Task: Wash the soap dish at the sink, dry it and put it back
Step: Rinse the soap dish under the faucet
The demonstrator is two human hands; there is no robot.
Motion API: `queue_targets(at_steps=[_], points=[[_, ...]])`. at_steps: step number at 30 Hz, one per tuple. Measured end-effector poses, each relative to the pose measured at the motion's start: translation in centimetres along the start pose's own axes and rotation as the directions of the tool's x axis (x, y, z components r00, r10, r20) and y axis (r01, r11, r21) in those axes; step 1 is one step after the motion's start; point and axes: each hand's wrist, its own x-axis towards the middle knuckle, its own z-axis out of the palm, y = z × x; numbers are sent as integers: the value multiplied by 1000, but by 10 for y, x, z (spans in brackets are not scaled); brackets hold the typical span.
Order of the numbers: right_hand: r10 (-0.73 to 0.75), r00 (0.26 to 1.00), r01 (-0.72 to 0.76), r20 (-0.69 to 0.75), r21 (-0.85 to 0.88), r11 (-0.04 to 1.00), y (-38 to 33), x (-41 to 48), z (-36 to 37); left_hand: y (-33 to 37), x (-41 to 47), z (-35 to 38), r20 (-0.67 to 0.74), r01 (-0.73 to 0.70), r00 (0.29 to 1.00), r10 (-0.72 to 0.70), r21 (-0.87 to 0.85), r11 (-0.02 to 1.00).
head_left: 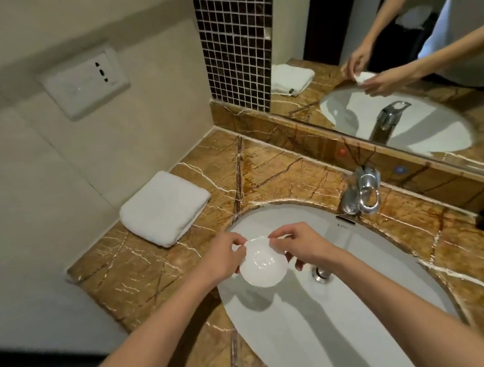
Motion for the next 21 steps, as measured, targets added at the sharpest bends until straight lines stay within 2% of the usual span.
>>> queue_targets(at_steps=[4,9,15,21], points=[[46,995,-38,90,-86,996,-14,16,15,-5,21,-24,82,-113,991,102,140,984],[76,994,-66,76,-132,989,-36,38,36,-25,46,-49,156,-188,975,159,195,963],[72,996,-78,-47,-159,984,-43,62,49,-37,72,-61,124,-225,971,204,191,955],[48,996,-60,-75,-162,985,-44,77,52,-50,82,-63,79,-201,978,193,109,974]])
